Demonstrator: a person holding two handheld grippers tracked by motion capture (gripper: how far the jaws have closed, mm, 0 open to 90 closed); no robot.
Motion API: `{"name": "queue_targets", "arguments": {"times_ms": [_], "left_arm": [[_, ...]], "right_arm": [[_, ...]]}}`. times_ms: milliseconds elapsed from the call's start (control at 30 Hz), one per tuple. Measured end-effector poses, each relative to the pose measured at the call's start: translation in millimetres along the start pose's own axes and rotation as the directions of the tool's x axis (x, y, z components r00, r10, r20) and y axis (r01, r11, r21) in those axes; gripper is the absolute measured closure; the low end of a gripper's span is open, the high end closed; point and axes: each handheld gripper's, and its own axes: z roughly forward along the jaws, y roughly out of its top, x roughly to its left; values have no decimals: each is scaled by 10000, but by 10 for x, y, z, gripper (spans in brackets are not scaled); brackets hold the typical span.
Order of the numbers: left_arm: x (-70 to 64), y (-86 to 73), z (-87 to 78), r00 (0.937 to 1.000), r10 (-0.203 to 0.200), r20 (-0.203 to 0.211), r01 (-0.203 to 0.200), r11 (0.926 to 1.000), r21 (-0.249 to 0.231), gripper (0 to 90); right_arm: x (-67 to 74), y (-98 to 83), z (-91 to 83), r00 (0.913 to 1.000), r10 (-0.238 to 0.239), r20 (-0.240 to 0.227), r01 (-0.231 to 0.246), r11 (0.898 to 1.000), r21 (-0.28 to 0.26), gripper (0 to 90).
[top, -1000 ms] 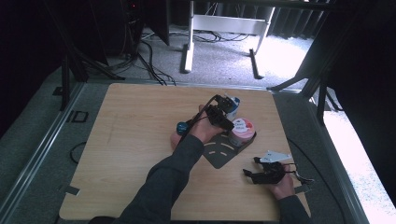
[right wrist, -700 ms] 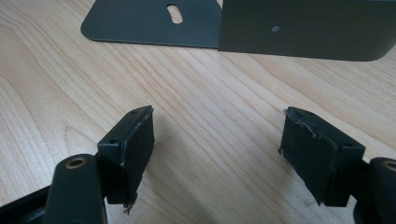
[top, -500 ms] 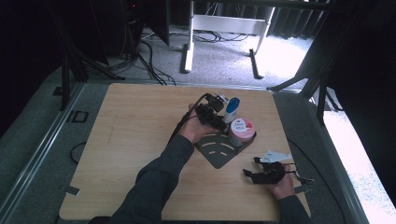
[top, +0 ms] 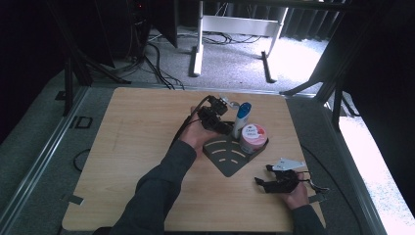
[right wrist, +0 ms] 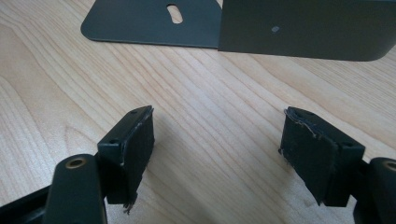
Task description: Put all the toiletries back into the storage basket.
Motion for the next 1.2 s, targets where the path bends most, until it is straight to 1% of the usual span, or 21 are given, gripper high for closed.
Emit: {"name": "queue_targets", "arguments": {"times_ms": [67, 100, 167, 200, 300, 400, 500, 633, 700, 800, 900, 967, 1067, 1200], "left_arm": [[58, -27, -51, 10000, -3, -25, 3, 10000, -83, 285], [58, -27, -51, 10000, -3, -25, 3, 10000, -83, 279], [136, -66, -100, 9998, -112, -173, 111, 9999, -86, 279], [136, -66, -100, 9998, -112, -173, 111, 9999, -86, 279], [193, -123, -144, 9996, -129, -264, 129, 9999, -11, 279], [225, -184, -169, 9992, -21, -401, 23, 10000, 48, 279], [259, -268, -186, 9995, 20, -310, -21, 10000, -28, 282], [297, -363, -174, 9994, -1, -337, 6, 9999, 152, 282], [305, -385, -184, 9996, -4, -280, 8, 9999, 137, 281], [285, -408, -211, 9996, 170, -233, -167, 9998, 125, 275], [249, -425, -233, 9991, 287, -303, -283, 9995, 116, 253], [217, -435, -251, 9981, 454, -409, -448, 9989, 145, 235], [203, -452, -258, 9978, 501, -435, -495, 9987, 144, 224], [228, -485, -242, 9977, 445, -508, -432, 9987, 258, 209]], "right_arm": [[0, 0, 0, 10000, 0, 1, 0, 10000, -3, 255], [0, 0, 0, 10000, -2, 1, 2, 10000, -4, 255], [0, 0, 0, 10000, -3, 0, 3, 10000, -4, 255], [0, 0, 0, 10000, -3, 0, 3, 10000, -4, 255], [-1, 0, 0, 10000, -10, 2, 10, 10000, 0, 255], [-1, 0, 0, 10000, -10, 0, 10, 10000, -1, 255], [-1, 0, 0, 10000, -8, 2, 8, 10000, 2, 255], [0, 0, 0, 10000, 4, -5, -4, 10000, 5, 255], [0, 0, -1, 10000, -4, -2, 4, 10000, 10, 256], [-1, 0, 0, 10000, -5, -4, 5, 10000, 7, 255], [0, 0, -1, 10000, 3, -2, -3, 10000, 9, 255], [0, 0, -1, 10000, 8, -3, -8, 10000, 4, 255], [-1, 0, 0, 10000, -7, 0, 7, 10000, 0, 256], [-1, 0, 0, 10000, -13, -2, 13, 10000, 2, 255]]}}
